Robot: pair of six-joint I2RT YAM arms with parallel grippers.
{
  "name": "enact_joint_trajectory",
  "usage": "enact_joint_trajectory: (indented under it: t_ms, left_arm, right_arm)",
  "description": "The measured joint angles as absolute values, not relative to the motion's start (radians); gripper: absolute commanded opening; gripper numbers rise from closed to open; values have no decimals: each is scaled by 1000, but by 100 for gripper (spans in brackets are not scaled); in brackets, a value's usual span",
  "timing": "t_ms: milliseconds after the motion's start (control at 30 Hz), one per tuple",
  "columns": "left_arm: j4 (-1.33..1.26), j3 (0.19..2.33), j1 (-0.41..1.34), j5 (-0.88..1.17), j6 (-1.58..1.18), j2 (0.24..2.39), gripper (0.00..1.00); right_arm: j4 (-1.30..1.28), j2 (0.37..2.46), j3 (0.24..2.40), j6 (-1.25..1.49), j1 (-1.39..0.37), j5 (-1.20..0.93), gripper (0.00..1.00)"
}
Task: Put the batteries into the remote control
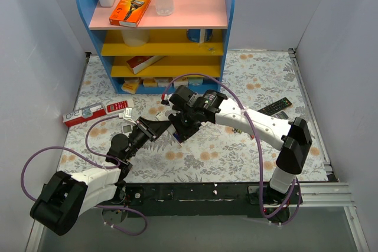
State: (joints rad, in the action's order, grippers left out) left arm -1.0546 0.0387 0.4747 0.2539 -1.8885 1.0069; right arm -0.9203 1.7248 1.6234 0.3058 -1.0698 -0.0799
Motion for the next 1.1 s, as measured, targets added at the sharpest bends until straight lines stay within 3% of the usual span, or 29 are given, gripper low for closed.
enact_joint_trajectory:
  t_ms: [333,1100]
  left_arm:
    - [-1063,39,475,242,-1954,1018,0]
    - [-1090,39,476,241,-1995,1053,0]
  right_arm:
    - [-917,1725,1635,306,-1081,-81,39]
    - [-932,1725,1672,281,-1081,10,47]
